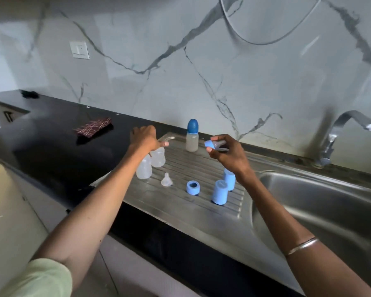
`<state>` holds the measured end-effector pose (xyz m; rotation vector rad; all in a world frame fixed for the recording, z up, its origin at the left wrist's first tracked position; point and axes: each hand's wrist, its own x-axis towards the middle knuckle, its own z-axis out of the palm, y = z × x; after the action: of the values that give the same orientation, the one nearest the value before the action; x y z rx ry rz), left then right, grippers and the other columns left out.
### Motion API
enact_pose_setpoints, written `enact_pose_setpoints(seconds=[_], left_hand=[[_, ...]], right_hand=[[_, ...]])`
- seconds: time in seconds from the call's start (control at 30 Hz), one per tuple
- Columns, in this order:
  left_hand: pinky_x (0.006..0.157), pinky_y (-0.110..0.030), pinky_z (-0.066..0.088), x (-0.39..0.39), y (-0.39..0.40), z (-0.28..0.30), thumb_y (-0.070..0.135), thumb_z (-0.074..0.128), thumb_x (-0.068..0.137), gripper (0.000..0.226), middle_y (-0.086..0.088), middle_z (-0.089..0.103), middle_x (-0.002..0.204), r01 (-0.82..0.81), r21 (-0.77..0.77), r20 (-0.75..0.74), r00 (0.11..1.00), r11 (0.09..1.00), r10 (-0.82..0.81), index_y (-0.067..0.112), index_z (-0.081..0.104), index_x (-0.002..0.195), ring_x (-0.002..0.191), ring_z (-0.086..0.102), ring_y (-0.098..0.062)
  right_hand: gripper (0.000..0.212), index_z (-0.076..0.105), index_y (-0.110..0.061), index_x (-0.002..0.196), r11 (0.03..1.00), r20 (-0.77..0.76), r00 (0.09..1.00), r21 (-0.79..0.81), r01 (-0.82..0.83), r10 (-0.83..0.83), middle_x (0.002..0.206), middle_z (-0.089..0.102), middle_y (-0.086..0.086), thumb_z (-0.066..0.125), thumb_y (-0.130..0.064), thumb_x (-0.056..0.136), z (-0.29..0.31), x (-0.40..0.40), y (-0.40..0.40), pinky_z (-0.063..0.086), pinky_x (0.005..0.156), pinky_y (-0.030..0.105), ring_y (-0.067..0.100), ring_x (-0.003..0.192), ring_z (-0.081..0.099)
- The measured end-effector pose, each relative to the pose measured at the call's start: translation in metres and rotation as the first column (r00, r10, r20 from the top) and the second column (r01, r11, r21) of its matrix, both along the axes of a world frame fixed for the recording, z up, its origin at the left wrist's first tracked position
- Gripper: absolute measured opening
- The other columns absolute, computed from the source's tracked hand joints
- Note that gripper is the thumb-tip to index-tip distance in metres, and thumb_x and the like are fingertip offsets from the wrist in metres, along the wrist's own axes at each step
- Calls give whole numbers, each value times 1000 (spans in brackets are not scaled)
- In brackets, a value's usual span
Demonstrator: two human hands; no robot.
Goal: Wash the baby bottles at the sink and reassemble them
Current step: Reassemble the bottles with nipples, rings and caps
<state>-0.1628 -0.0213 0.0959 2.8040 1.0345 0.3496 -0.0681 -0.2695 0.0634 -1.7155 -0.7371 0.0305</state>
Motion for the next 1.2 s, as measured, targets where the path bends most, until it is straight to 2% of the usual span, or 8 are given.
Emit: enact_pose_setpoints(seconds=[0.17, 0.37, 0.5, 0.67, 0.77, 0.93, 1.03, 1.2], left_hand=[[97, -41, 44, 16, 6, -5, 56, 82, 73, 70, -13, 63, 126, -7, -48, -164, 987, 999, -1, 9, 59, 121, 120, 57, -36], [96, -40, 42, 28, 8, -12, 29, 90, 72, 60, -12, 63, 125, -11, -41, -173, 985, 999, 3, 10, 59, 120, 118, 59, -32], [89, -39, 49, 29, 5, -10, 33, 93, 66, 62, -11, 66, 117, 47, -67, -68, 996, 997, -52, 9, 62, 114, 108, 64, -31], [88, -40, 55, 29, -21, 7, 26, 91, 64, 56, -11, 67, 112, 176, -139, 148, 977, 975, -155, 7, 66, 111, 102, 64, -30], [81, -35, 56, 31, -47, 15, 24, 90, 61, 55, -6, 68, 106, 269, -168, 265, 939, 948, -219, 9, 68, 109, 97, 65, -25], [70, -23, 45, 37, -103, 15, 26, 90, 62, 56, -5, 67, 103, 414, -175, 403, 858, 893, -319, 8, 70, 111, 95, 65, -20], [67, -15, 39, 41, -140, 10, 27, 89, 62, 55, -5, 57, 106, 504, -154, 489, 786, 850, -378, 9, 70, 111, 92, 60, -17], [79, -30, 51, 45, -209, -1, 20, 89, 61, 53, -12, 56, 105, 655, -95, 636, 620, 750, -461, 10, 72, 110, 88, 60, -24]], right_hand=[[32, 65, -20, 108, 998, 12, 1000, -68, -16, 17, 100, 67, -1, 80, -21, 79, -2, 7, 29, 59, 82, 36, 17, 89, 69], [35, 64, -19, 109, 995, 6, 999, -98, -36, 36, 105, 68, 4, 81, -20, 79, -6, 12, 42, 59, 80, 33, 16, 91, 68], [34, 64, -20, 108, 994, -5, 999, -99, -38, 38, 104, 68, 1, 81, -20, 79, -5, 14, 40, 60, 81, 35, 15, 90, 68], [43, 61, -23, 116, 997, 14, 1000, -75, 3, -2, 102, 64, -7, 81, -23, 78, 4, 11, 24, 52, 65, 18, 8, 91, 66], [48, 59, -24, 119, 999, 8, 1000, -49, 23, -23, 107, 64, -2, 83, -24, 76, 12, 9, 9, 48, 63, 18, 11, 92, 67], [55, 58, -24, 122, 995, -10, 995, 15, 94, -94, 108, 66, 2, 84, -27, 74, 23, 6, -35, 56, 77, 29, 15, 96, 68], [59, 57, -21, 126, 985, 3, 987, 54, 162, -163, 107, 66, -2, 85, -25, 73, 30, 3, -71, 51, 66, 16, 11, 90, 69], [52, 64, -19, 122, 959, 20, 965, 124, 256, -260, 109, 70, -1, 85, -24, 74, 33, 6, -140, 53, 72, 16, -1, 85, 69]])
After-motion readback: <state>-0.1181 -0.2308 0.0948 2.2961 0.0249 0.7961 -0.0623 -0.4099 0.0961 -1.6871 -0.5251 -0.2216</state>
